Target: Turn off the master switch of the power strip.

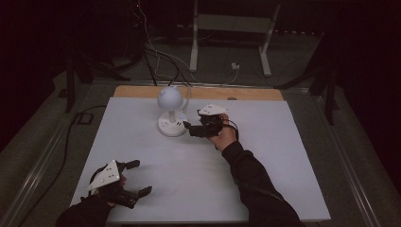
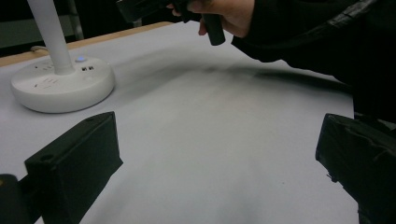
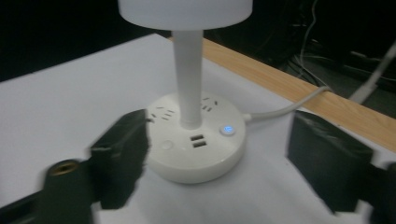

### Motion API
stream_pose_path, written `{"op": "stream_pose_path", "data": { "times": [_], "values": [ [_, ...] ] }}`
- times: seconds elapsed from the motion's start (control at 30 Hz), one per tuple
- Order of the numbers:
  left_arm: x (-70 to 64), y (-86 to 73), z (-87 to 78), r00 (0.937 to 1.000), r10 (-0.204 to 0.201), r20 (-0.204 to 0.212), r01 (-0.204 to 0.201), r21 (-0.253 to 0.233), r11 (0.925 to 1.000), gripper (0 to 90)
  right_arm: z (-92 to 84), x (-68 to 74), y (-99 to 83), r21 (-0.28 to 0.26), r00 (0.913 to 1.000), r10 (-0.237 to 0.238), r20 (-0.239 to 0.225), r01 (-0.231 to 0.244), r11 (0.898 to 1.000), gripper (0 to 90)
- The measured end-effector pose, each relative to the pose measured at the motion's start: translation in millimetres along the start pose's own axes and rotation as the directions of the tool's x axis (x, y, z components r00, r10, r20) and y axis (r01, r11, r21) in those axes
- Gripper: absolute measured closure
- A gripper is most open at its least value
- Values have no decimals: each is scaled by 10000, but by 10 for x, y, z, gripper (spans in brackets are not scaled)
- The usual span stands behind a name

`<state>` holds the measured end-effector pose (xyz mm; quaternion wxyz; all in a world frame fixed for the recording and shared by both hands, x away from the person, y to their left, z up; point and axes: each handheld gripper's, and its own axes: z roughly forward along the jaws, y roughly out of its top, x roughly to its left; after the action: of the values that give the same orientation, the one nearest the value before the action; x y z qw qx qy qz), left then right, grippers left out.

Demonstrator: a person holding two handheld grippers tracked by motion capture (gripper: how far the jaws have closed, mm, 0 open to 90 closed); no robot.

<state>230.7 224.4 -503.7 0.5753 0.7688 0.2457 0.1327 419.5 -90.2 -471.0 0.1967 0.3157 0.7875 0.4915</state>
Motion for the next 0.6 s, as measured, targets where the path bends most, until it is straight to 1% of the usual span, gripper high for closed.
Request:
{"op": "stream_pose_path", "data": {
  "times": [0.07,0.13,0.17,0.2,0.23,0.3,0.33,0.47,0.6],
  "values": [
    [0,0,0,10000,3,-3,-3,4,10000,4,43,2,13,81,9999,-48,122,47,10000,345],
    [-1,-2,-1,10000,-14,-15,14,3,10000,4,82,7,25,119,9995,-138,274,135,9998,467],
    [0,-2,-2,10000,-21,-21,21,5,10000,4,100,10,28,83,9989,-271,380,268,9996,493],
    [2,-2,-4,10000,-31,-28,31,-2,10000,4,116,7,30,69,9989,-302,350,299,9995,548],
    [2,-2,-4,10000,-31,-28,31,-2,10000,4,145,3,34,173,9988,-324,360,318,9993,587],
    [4,-2,-7,10000,-37,-43,37,-25,10000,4,193,1,31,224,9989,-371,293,365,9991,625],
    [3,-2,-7,10000,-34,-45,34,-27,10000,4,213,1,31,225,9991,-318,292,312,9993,649],
    [2,-2,-9,10000,-34,-42,34,-24,10000,4,276,7,30,174,9989,-260,389,253,9995,715],
    [1,-1,-9,10000,-32,-31,32,-41,10000,4,348,6,29,266,9986,-209,480,197,9995,755]
  ]
}}
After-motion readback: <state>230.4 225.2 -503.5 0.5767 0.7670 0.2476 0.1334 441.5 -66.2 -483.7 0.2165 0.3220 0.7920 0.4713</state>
